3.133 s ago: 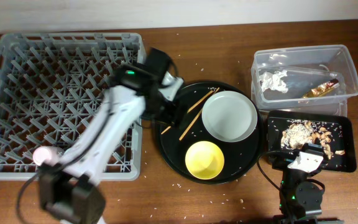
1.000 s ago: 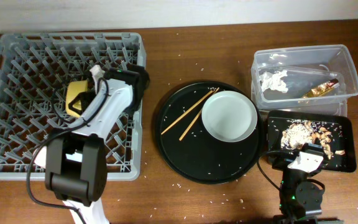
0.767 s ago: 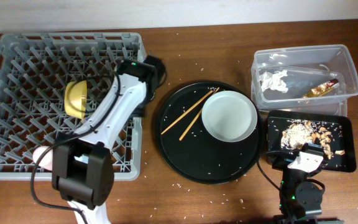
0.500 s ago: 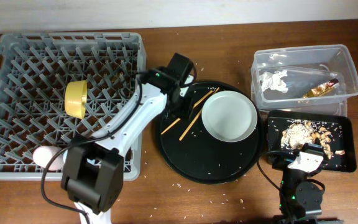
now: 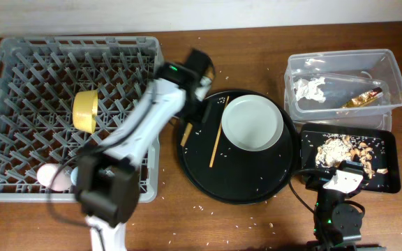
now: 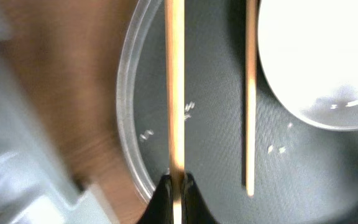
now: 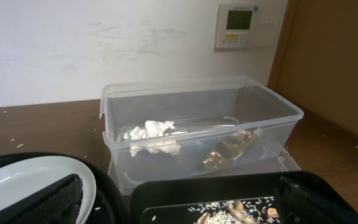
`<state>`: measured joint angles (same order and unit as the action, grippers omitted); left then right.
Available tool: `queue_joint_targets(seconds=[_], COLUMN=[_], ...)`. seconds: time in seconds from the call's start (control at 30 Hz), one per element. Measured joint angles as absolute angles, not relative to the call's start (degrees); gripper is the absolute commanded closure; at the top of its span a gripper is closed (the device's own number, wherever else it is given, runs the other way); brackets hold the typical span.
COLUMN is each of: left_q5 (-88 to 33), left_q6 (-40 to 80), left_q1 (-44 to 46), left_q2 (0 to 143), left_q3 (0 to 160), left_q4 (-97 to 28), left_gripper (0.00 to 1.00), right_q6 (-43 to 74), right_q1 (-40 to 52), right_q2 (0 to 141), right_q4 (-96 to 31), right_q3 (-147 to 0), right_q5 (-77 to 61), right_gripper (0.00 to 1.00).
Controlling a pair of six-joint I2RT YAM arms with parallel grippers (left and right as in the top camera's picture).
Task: Sort waste into correct bins and load items into the dishwasher rack
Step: 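Pick one wooden chopstick with the left gripper and drop it in the rack, then pick the second chopstick with the left gripper and place it in the rack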
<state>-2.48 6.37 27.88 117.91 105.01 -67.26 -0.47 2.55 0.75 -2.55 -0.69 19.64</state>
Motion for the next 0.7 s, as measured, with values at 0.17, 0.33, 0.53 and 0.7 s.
queue_joint_targets(seconds=[0.17,0.33,0.53,0.7], left_q5=[6.39,7.35,5.78,1.19], left_q6=[11.07,5.32,8.91,9.3], left_q1=[15.25,14.94,14.83,21.04], left_q2=[104.16,106.24,106.26,100.9], left_q3=[107.61,89.76,88.82,95.44], left_q4=[-75.11,-62.39,-63.4,-65.3], left_gripper=[1.0,0.98,0.5,0.56], right_q6=[-0.51,-0.47,-0.45,-0.47], right_q1=[2.55,2.55,2.55,2.55], right_q2=[0.75,0.75,0.73,0.75], right_q4=[-2.52,-2.55,-2.55,-2.52], right_q3=[-0.69,-0.69,-0.69,-0.69], right_q5=[19.66,19.66,19.66,19.66], right_gripper=[0.02,0.02,0.02,0.02])
